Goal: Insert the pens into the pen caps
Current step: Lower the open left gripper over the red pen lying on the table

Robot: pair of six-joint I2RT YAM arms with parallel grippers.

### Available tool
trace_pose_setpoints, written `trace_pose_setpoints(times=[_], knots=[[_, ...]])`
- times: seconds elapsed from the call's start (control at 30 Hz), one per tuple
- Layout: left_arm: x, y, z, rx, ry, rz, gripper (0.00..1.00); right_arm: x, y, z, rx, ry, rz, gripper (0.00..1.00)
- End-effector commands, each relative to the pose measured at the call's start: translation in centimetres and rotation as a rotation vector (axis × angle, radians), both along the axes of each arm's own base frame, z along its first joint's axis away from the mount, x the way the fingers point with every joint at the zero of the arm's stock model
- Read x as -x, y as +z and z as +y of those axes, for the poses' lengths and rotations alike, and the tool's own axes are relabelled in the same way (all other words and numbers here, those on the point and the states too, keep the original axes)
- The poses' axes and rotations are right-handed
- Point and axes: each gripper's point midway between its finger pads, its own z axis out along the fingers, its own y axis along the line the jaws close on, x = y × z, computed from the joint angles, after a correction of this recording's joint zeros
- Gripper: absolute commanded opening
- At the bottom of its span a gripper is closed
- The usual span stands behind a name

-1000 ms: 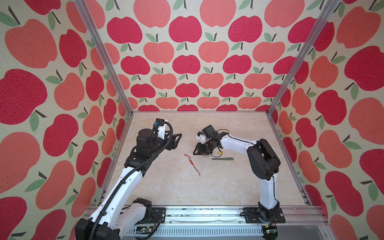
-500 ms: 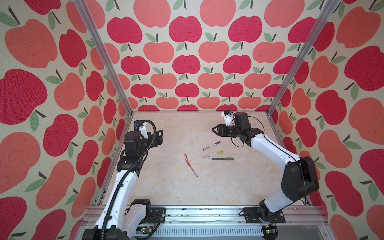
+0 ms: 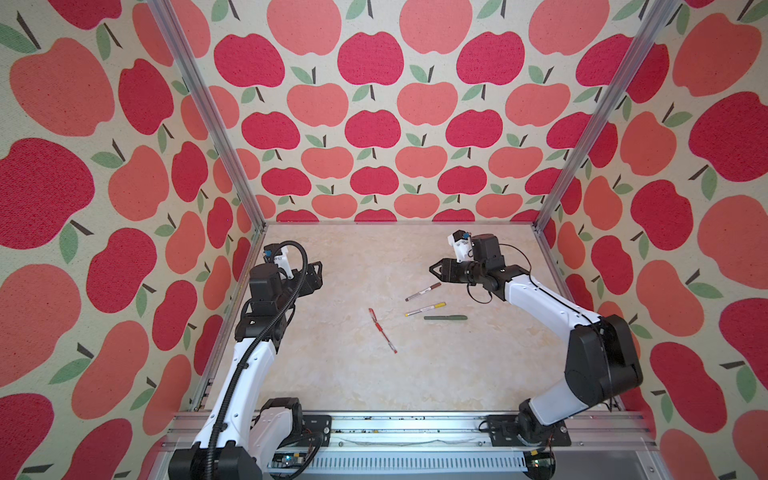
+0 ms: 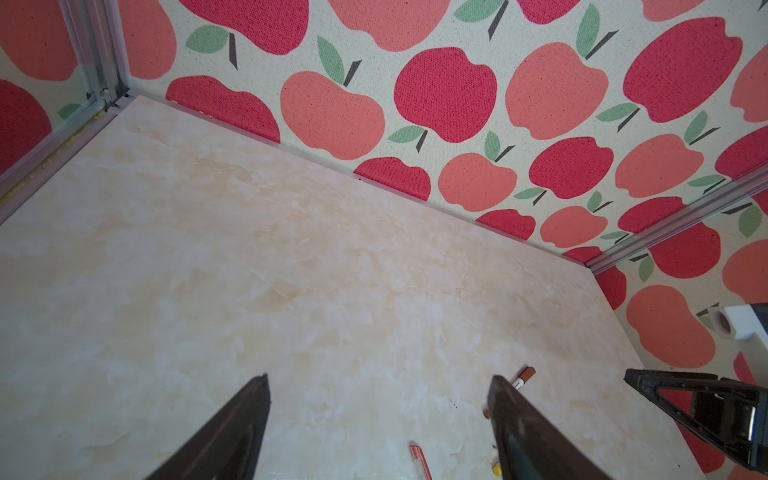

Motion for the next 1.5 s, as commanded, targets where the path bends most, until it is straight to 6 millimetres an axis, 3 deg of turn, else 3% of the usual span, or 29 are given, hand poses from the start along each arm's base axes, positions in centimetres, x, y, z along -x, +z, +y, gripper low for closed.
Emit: trace_pose_setpoints(times=[0.0, 0.13, 0.23, 0.33, 0.47, 0.67, 0.87, 1.17, 1.33, 1.47], knots=[[-0.3, -0.3, 0.1, 0.013, 0.006, -0.005, 0.85, 1.3, 0.5, 1.2, -0.079, 0.072, 0.019, 0.46], [-1.4, -0.9, -0.7, 0.034, -0.047, 0.044, 0.85, 4.7, -0.1, 3.6, -0.074, 0.246, 0.058, 0.44], [-2.3, -2.2, -0.8, 0.085, -0.031, 0.116, 0.85, 7.6, -2.2, 4.9, 0.072, 0.348, 0.062, 0.45], [-2.6, -3.0, -1.1, 0.158, -0.008, 0.157, 0.85, 8.8, -3.6, 5.8, 0.168, 0.380, 0.057, 0.47], [-1.3, -5.6, -3.0, 0.218, 0.034, 0.308, 0.84, 6.5, -3.7, 5.7, 0.215, 0.270, 0.041, 0.48], [2.9, -10.4, -10.2, 0.211, -0.013, 0.583, 0.81, 1.3, -1.7, 5.3, 0.220, 0.086, -0.013, 0.49], [6.7, -16.5, -15.1, 0.163, 0.005, 0.855, 0.75, -1.0, -0.3, 4.0, 0.121, -0.026, -0.034, 0.49], [7.5, -19.6, -17.6, 0.103, 0.132, 1.050, 0.72, -0.8, 1.6, 2.2, 0.050, -0.050, -0.083, 0.50], [9.3, -21.1, -18.0, 0.001, 0.198, 1.211, 0.65, -0.6, 3.2, 0.8, 0.011, -0.076, -0.124, 0.50], [9.7, -21.4, -18.3, -0.037, 0.218, 1.243, 0.63, -0.4, 4.1, 0.0, -0.013, -0.089, -0.143, 0.50]])
